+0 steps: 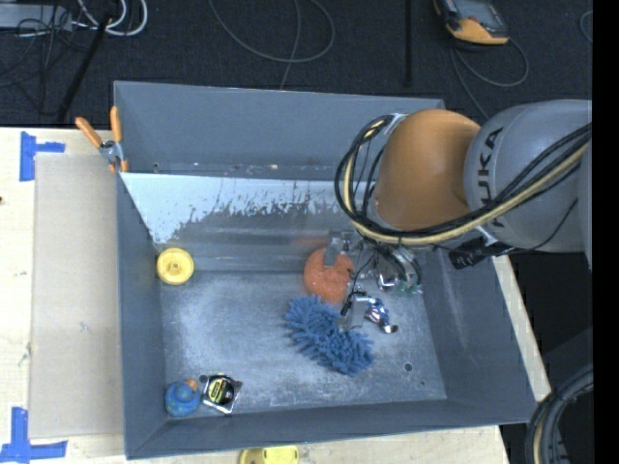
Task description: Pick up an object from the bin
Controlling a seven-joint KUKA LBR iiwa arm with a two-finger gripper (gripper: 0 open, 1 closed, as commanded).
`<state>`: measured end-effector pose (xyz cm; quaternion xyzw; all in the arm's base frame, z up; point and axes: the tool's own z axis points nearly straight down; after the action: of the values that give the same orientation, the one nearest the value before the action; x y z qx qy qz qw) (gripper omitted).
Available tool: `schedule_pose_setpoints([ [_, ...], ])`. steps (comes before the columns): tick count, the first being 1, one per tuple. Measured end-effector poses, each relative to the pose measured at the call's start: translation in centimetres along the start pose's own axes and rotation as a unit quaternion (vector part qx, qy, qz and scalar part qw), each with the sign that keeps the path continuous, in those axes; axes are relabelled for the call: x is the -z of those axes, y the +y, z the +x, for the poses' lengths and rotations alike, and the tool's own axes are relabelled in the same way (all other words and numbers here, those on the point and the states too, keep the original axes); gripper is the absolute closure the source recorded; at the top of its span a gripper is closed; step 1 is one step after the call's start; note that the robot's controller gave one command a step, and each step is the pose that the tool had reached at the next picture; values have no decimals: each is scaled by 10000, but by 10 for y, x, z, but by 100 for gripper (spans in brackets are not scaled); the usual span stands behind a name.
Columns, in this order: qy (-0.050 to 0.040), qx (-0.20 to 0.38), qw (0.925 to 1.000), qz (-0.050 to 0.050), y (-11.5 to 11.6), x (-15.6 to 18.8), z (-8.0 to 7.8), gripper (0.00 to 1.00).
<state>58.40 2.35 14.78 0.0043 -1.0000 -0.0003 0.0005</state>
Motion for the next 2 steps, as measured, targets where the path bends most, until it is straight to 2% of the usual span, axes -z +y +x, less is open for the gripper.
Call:
schedule_pose_setpoints([
  [1, -8, -324, 9995, -3, -8, -68, -1, 100],
  [2, -7, -326, 9995, -3, -8, -68, -1, 100],
])
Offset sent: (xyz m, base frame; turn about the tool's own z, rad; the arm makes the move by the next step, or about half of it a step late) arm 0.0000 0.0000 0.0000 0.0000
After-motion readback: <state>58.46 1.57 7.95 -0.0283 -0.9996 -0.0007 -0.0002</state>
